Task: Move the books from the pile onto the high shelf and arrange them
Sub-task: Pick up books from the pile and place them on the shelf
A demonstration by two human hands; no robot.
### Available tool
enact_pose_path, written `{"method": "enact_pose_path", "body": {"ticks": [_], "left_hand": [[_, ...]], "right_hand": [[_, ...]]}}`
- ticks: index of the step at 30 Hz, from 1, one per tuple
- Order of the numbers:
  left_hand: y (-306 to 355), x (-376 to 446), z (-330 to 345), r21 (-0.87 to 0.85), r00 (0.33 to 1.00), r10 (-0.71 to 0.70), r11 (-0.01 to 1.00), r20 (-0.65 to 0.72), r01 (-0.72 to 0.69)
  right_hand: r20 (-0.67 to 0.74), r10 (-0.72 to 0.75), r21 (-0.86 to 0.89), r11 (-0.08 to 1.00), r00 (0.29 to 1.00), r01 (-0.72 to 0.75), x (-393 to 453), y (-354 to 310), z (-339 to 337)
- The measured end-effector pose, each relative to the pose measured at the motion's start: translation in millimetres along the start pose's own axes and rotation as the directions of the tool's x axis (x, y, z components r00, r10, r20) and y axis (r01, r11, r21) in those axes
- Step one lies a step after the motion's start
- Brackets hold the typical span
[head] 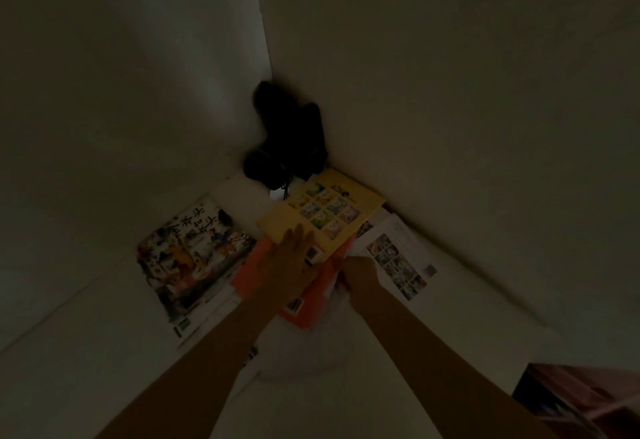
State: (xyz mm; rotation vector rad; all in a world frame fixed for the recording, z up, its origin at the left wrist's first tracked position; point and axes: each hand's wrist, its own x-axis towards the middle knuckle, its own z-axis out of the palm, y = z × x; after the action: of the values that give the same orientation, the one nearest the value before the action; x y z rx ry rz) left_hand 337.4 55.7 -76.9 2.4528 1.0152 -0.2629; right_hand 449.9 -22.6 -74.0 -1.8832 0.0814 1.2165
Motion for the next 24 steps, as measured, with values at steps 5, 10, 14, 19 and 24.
{"method": "enact_pose_path", "body": {"ticks": [5, 10, 14, 19, 24], "left_hand": [[-9.1, -36.6, 11.3, 0.033, 0.999, -0.045, 0.998, 0.016, 0.045], [-9.8, -83.4, 14.2, 0.121, 0.999, -0.034, 0.992, -0.027, 0.037], [-2.7, -89.9, 9.7, -0.053, 0.989, -0.076, 0.996, -0.13, 0.07], [12.4, -100.6, -7.4, -0.194, 0.926, -0.18, 0.974, -0.332, 0.12], [-17.7, -130.6, -40.3, -0.58, 0.783, -0.454, 0.801, -0.426, 0.149]], "right_hand": [[0.013, -0.066, -0.007, 0.998, 0.998, 0.067, -6.5, 8.3, -2.3], [0.066, -0.097, 0.257, 0.963, 0.993, 0.077, -16.9, 12.9, -2.8], [-0.052, -0.281, 0.076, 0.956, 0.958, 0.285, -37.9, 17.0, 10.9], [0.051, -0.486, 0.065, 0.874, 0.873, 0.482, -85.6, 1.9, 34.7], [0.348, -0.527, 0.071, 0.84, 0.775, 0.539, -110.1, -10.2, 50.0]]}}
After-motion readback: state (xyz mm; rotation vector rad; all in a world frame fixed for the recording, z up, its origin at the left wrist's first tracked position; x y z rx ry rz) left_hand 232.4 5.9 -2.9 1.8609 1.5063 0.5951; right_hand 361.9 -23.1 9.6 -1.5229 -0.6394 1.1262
